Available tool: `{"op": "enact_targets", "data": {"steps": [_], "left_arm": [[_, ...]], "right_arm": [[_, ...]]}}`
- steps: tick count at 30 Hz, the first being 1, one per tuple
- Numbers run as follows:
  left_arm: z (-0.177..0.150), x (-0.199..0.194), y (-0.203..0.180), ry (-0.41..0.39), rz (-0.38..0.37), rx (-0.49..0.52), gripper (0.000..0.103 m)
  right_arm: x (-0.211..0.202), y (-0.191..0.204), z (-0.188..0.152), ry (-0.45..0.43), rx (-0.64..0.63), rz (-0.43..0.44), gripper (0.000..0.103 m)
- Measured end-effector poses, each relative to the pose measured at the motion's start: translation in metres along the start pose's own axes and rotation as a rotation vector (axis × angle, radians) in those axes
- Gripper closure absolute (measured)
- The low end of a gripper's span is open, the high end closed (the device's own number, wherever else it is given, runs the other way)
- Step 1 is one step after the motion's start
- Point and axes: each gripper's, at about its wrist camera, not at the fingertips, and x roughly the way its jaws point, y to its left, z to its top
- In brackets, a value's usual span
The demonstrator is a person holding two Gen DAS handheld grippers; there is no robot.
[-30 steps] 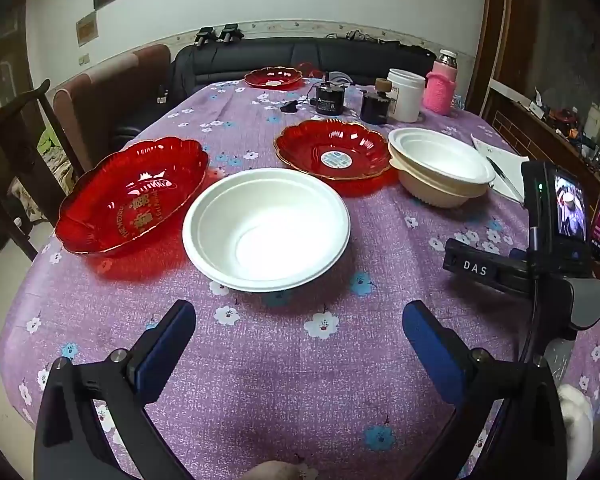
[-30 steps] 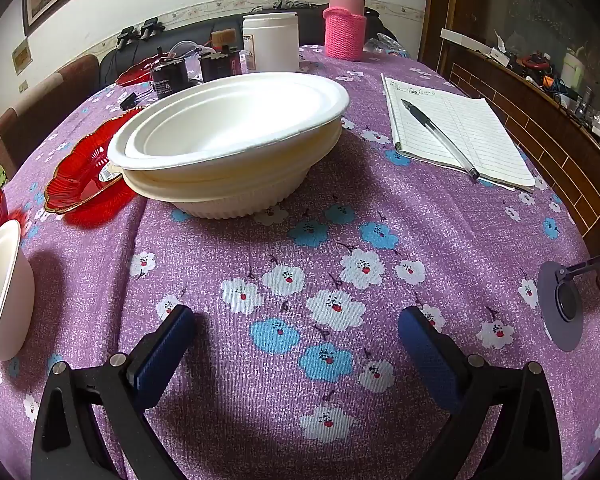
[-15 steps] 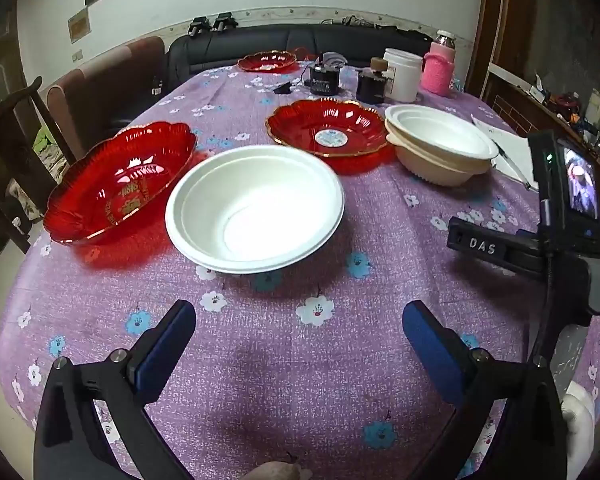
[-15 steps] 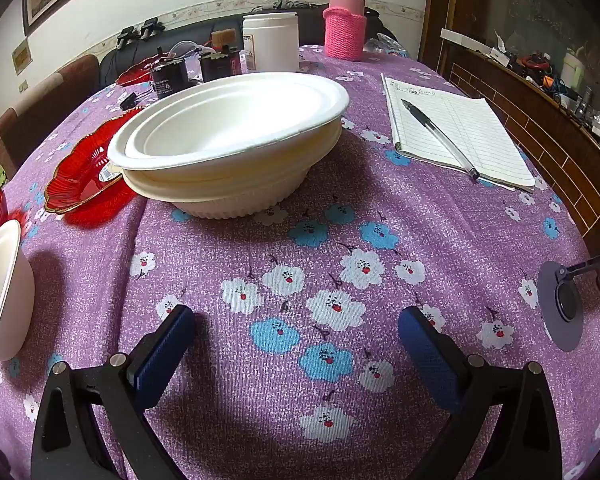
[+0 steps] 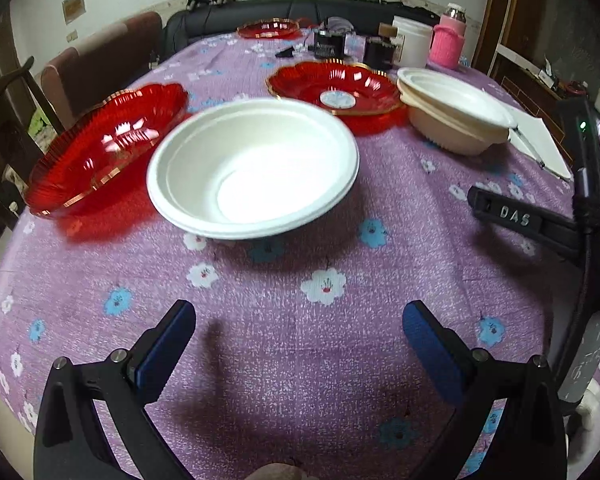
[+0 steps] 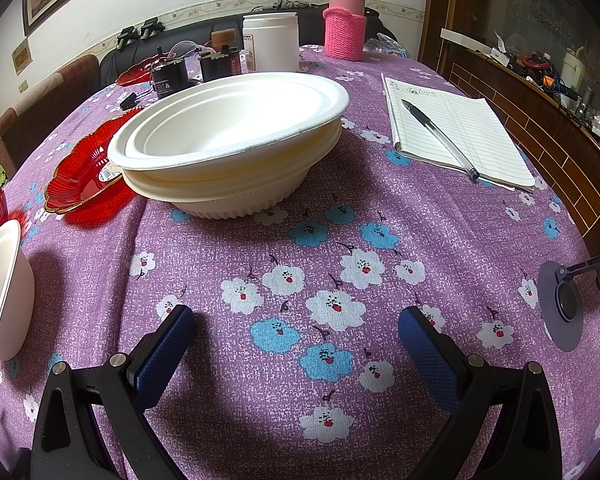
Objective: Organize plates and bowls
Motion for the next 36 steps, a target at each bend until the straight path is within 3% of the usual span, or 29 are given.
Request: {"op": "enact_targets", "data": {"steps": [4,12,36], "left_arm": [[-0.001,0.013,0.003,0.044,-0.019,-0.016,0.000],[-0.006,0.014,-0.004,0.031,0.016,0.031,0.000],[-0.010,0.008,-0.003,0.016,0.008,0.042,0.000]], "right_arm": [[0.000,0.000,0.000,0.000,0.000,0.000,0.001],[0.000,0.000,0.000,0.000,0.000,0.000,0.001],[0.000,0.000,0.000,0.000,0.000,0.000,0.001]]}}
